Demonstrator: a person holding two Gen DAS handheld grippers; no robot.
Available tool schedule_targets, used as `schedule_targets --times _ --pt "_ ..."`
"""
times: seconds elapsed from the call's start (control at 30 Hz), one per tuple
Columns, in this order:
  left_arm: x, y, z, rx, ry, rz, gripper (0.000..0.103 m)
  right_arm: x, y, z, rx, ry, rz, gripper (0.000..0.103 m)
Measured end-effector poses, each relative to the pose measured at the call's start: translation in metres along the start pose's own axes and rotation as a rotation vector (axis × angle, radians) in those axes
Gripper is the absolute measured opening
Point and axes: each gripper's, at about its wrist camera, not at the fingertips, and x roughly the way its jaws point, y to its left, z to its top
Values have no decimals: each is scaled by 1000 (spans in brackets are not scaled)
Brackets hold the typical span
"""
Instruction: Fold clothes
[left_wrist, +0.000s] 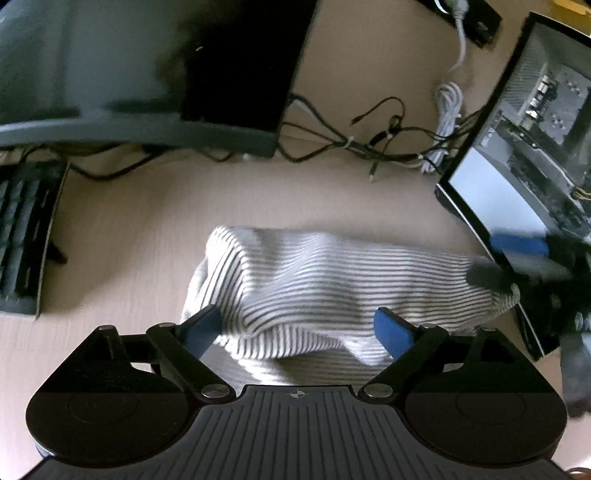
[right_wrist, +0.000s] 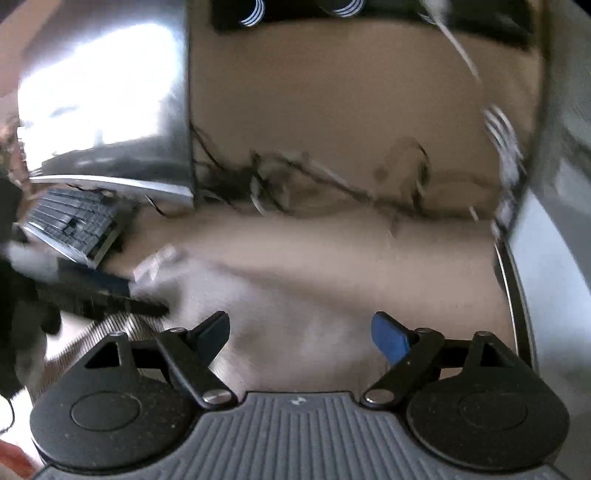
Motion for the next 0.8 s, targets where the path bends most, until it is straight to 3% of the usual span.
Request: schedule_targets --times 0.17,0.27,0.37,0.4,0.53,0.67,0.8 --pt "-20 21 -5 -114 -9 29 94 64 12 21 -93 117 148 86" --pt "-40 36 -7 -169 -28 58 94 103 15 20 -122 204 161 87" --pt "-56 47 -9 -214 -54 68 95 124 10 18 -42 258 202 91" --pt "-59 49 -10 -224 -59 69 95 126 10 19 -19 267 221 85" --pt "-68 55 -12 -262 -71 66 95 102 37 26 -97 213 242 43" --pt "-76 57 -8 -299 -97 29 95 58 87 13 -315 105 222 37" --pt "-73 48 -1 -265 -100 24 95 29 132 -22 -538 24 156 38"
